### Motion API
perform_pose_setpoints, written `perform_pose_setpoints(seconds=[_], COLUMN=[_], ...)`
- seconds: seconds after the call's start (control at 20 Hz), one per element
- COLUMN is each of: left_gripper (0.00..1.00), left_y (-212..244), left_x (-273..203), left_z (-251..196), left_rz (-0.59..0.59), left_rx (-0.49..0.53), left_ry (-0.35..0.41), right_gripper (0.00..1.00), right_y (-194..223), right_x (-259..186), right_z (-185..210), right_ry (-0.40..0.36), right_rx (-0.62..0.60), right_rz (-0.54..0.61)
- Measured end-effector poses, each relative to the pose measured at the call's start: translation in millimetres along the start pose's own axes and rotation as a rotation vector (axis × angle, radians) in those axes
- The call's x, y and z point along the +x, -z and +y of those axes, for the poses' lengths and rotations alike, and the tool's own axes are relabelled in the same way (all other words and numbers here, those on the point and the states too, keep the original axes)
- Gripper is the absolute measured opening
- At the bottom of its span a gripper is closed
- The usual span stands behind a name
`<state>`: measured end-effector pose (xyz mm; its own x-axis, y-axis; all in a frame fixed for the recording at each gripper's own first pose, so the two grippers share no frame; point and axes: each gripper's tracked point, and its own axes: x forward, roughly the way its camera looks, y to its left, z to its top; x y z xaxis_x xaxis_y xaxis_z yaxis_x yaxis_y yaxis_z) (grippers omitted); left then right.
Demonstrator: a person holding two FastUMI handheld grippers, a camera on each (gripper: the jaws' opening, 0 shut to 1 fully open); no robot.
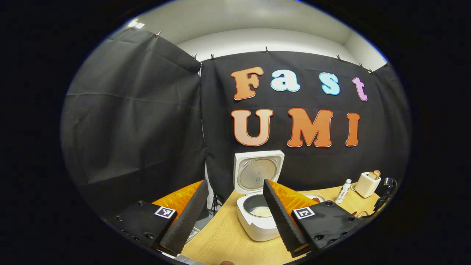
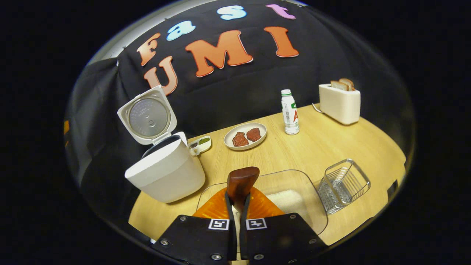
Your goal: Close the left gripper, press the button to open the rice cooker; take a wooden spoon from the chopstick holder with the right hand, scoop a spoonful of rice and pour it into the rice cooker, then put the wooden spoon back into the chopstick holder.
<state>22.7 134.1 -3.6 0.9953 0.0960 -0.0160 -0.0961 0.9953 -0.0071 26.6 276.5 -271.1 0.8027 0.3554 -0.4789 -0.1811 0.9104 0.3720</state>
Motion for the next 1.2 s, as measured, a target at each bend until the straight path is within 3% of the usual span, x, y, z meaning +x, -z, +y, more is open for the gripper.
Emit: perform_pose_setpoints(seconds=[0.2, 0.6, 1.2], left_gripper=[1.0, 1.0, 1.0], left_y=[1.0, 0.3, -7.3], left_x=[-1.9, -7.7, -5.2], left_z=[-7.7, -11.2, -29.3], left_rz=[0.003, 0.004, -0.013], left_rx=[-0.009, -0.009, -0.01], left_ry=[0.015, 0.022, 0.056], right_gripper=[0.03, 0.02, 0.02], right_y=[3.4, 6.0, -46.2], right_x=[2.9, 0.6, -31.5], right_z=[-7.1, -52.6, -55.2], right_ry=[-0.008, 0.016, 0.01], right_rx=[0.153, 0.579, 0.719], right_rz=[0.011, 0.041, -0.021])
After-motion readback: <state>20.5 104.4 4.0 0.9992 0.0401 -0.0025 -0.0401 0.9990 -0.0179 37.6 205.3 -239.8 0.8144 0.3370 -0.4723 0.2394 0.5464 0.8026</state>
